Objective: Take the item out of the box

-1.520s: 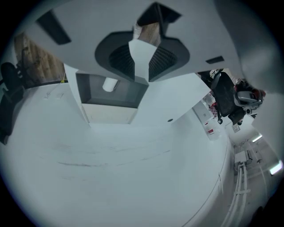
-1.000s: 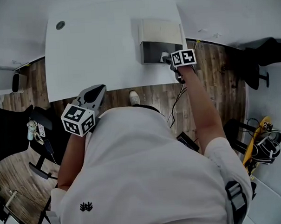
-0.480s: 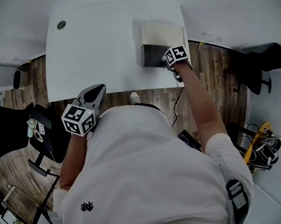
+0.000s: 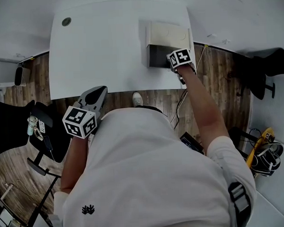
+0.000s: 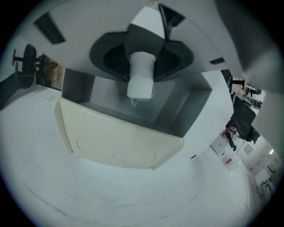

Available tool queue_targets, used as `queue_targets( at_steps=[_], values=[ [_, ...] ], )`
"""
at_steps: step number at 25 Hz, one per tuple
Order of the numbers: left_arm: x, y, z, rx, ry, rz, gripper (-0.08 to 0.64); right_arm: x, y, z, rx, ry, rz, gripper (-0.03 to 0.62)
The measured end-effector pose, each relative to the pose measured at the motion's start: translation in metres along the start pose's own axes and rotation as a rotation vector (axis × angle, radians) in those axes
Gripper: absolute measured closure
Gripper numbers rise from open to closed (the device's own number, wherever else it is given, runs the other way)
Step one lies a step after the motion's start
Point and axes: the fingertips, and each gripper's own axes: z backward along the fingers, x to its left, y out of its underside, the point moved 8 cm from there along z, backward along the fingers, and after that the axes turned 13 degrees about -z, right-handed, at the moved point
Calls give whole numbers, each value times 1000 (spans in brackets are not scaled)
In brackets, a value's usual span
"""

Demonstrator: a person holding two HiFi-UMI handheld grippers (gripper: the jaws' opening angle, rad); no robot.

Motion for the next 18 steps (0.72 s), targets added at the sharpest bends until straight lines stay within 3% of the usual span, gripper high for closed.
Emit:
queue_targets(
  at_steps=[11,18],
  values=[
    [1,8,16,-11,38,-5,554,5,12,40,-214,-38,-62,422],
    [1,6,28,-19,75,-55,554,24,27,74,-342,-63,-87,422]
  ],
)
